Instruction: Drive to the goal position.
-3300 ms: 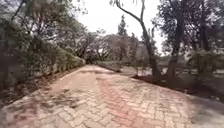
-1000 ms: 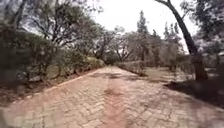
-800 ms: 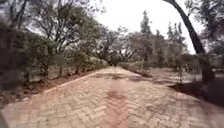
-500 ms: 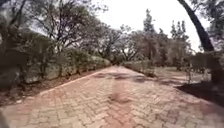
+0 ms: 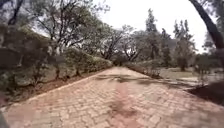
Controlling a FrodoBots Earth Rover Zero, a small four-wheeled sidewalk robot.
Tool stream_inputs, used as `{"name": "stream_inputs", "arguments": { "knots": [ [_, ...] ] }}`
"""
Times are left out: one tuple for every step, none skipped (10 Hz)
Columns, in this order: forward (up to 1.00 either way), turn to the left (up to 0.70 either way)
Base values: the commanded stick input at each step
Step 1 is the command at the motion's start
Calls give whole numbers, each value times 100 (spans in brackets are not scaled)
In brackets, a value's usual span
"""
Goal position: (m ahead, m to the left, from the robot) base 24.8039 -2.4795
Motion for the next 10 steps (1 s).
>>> {"name": "stream_inputs", "arguments": {
  "knots": [
    [70, 0],
    [70, 0],
    [70, 0],
    [70, 0],
    [70, 0],
    [70, 0],
    [70, 0],
    [70, 0],
    [70, 0],
    [70, 0]
  ]
}}
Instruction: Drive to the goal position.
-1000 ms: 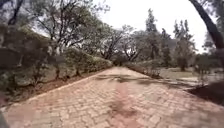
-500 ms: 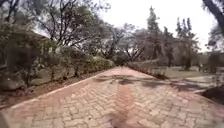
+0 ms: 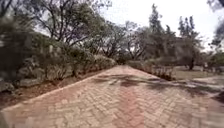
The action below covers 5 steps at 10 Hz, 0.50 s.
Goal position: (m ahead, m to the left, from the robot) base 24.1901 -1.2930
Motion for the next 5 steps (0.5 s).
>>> {"name": "stream_inputs", "arguments": {
  "knots": [
    [70, 0],
    [70, 0],
    [70, 0],
    [70, 0],
    [70, 0]
  ]
}}
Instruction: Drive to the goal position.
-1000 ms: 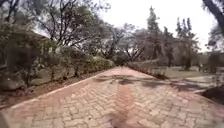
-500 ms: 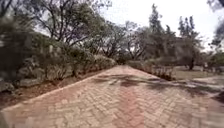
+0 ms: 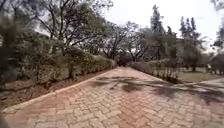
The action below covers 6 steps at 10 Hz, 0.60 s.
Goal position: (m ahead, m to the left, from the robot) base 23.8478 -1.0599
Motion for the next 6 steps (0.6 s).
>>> {"name": "stream_inputs", "arguments": {
  "knots": [
    [70, 0],
    [70, 0],
    [70, 0],
    [70, 0],
    [70, 0],
    [70, 0]
  ]
}}
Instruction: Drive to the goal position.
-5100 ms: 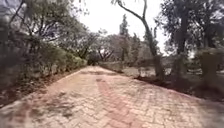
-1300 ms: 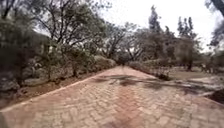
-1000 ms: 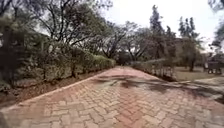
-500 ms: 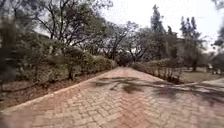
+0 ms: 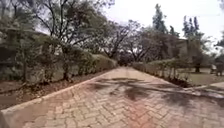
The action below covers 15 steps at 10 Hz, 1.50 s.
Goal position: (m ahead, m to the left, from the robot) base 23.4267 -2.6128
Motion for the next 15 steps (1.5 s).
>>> {"name": "stream_inputs", "arguments": {
  "knots": [
    [70, 0],
    [70, 0],
    [70, 0],
    [70, 0],
    [70, 0],
    [70, 0],
    [70, 0],
    [70, 0],
    [70, 0],
    [70, 0],
    [70, 0],
    [70, 0],
    [70, 0],
    [70, 0],
    [70, 0]
  ]
}}
